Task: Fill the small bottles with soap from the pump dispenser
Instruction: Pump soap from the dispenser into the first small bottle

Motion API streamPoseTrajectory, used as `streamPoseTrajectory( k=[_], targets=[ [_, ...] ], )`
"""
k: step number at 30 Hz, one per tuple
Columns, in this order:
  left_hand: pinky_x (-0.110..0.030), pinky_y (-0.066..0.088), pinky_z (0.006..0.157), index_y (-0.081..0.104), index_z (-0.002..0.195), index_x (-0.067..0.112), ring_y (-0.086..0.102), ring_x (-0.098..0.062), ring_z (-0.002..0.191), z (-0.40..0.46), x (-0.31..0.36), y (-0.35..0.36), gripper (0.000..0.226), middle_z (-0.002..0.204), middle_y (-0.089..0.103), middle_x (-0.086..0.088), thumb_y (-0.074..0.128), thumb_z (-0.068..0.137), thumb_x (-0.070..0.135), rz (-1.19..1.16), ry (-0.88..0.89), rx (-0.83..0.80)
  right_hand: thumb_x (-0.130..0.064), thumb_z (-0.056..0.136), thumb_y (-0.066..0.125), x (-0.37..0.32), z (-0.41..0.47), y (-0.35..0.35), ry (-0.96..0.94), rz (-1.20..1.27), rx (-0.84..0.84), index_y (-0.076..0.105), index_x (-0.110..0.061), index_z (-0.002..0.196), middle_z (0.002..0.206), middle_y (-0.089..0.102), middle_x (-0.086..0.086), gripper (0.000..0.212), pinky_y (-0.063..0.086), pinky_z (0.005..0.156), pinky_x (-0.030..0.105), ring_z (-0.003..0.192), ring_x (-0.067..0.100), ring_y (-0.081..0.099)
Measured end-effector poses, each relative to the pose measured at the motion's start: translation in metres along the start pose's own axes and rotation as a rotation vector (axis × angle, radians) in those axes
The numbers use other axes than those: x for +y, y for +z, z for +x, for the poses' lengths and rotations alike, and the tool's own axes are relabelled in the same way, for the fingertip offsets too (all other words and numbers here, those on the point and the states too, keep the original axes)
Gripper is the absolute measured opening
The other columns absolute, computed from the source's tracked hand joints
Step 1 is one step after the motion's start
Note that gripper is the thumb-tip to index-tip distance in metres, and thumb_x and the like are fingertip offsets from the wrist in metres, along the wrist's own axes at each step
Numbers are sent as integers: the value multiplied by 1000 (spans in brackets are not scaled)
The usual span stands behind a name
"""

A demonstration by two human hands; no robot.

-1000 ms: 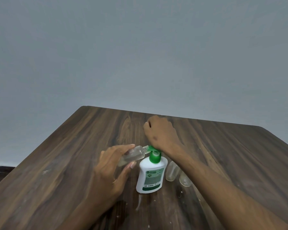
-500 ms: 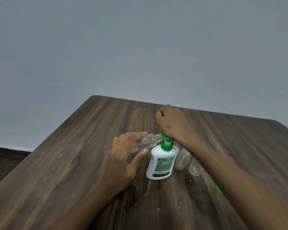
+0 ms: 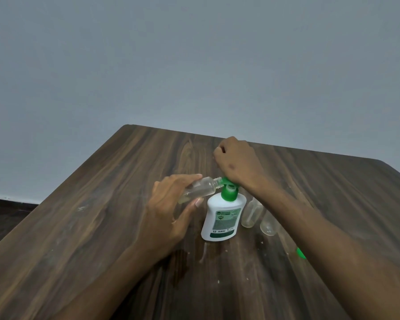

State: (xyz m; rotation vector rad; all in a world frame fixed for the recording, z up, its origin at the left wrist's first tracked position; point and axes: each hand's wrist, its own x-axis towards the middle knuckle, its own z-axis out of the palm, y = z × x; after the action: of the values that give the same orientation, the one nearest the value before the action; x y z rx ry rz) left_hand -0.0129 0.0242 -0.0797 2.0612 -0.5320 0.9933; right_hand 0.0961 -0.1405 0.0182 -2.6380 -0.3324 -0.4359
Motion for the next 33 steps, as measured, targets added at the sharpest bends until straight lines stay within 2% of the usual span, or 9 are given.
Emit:
streamPoseTrajectory(
  k=[2, 6, 9, 13, 15, 23, 28, 31, 33],
  targets=[
    [-41, 50, 88, 64, 133, 19, 61, -5, 111, 1, -1, 0, 36, 123, 66, 13, 63, 99, 29, 1, -1, -1, -23, 93, 43, 0, 0, 1, -18, -7, 16, 43, -13, 62, 55, 48, 1, 33, 38, 50, 32, 48, 20, 41],
    [-41, 50, 90, 64, 134, 21, 61, -5, 111, 1, 0, -2, 35, 123, 65, 14, 62, 100, 31, 4, -4, -13, -26, 90, 42, 3, -1, 2, 7, 13, -22, 48, -12, 63, 60, 57, 0, 31, 46, 53, 36, 52, 21, 50],
    [-34, 46, 93, 66, 131, 19, 61, -3, 110, 2, 3, -2, 35, 122, 66, 13, 60, 100, 33, 12, -10, -8, -23, 95, 43, -2, -1, -1, -29, -15, 13, 42, -14, 61, 54, 46, -1, 35, 35, 50, 31, 47, 19, 40],
    [-33, 44, 96, 66, 133, 20, 62, -6, 111, 1, 0, -2, 35, 122, 67, 12, 60, 100, 32, 10, -17, -13, -24, 94, 43, 0, -2, 3, -6, 0, -6, 43, -14, 63, 59, 50, 2, 32, 36, 53, 32, 52, 23, 45],
    [-32, 44, 96, 66, 133, 20, 63, -7, 110, 1, 0, -1, 35, 122, 67, 11, 61, 100, 32, 15, -10, -13, -23, 94, 43, -1, -1, 0, -19, -7, 11, 40, -14, 62, 55, 46, 1, 33, 35, 51, 33, 49, 22, 41],
    [-44, 47, 85, 67, 134, 21, 63, -12, 106, 2, -1, -1, 35, 117, 68, 11, 61, 101, 32, -5, -24, -18, -24, 93, 44, 1, 3, 1, -21, -18, 24, 44, -13, 62, 56, 50, 1, 34, 40, 52, 34, 50, 22, 45],
    [-46, 47, 84, 67, 136, 20, 63, -15, 105, 2, -5, -3, 38, 116, 68, 8, 58, 102, 35, 6, -41, -39, -34, 83, 38, 0, 0, 6, 38, 39, -2, 63, -12, 68, 68, 69, 2, 37, 59, 66, 43, 64, 26, 67],
    [-46, 48, 84, 66, 135, 20, 62, -13, 104, 2, -1, -2, 37, 114, 66, 10, 58, 103, 35, 11, -15, -40, -30, 86, 40, 1, 3, 3, 22, 23, 12, 59, -9, 65, 61, 64, 2, 35, 53, 55, 38, 57, 25, 62],
    [-47, 48, 83, 66, 134, 19, 63, -14, 103, 2, -2, -1, 35, 114, 67, 9, 60, 102, 32, 7, -9, -26, -28, 86, 40, 2, 5, 4, 11, 16, 29, 57, -9, 64, 59, 62, 2, 34, 49, 54, 35, 56, 24, 59]
  ],
)
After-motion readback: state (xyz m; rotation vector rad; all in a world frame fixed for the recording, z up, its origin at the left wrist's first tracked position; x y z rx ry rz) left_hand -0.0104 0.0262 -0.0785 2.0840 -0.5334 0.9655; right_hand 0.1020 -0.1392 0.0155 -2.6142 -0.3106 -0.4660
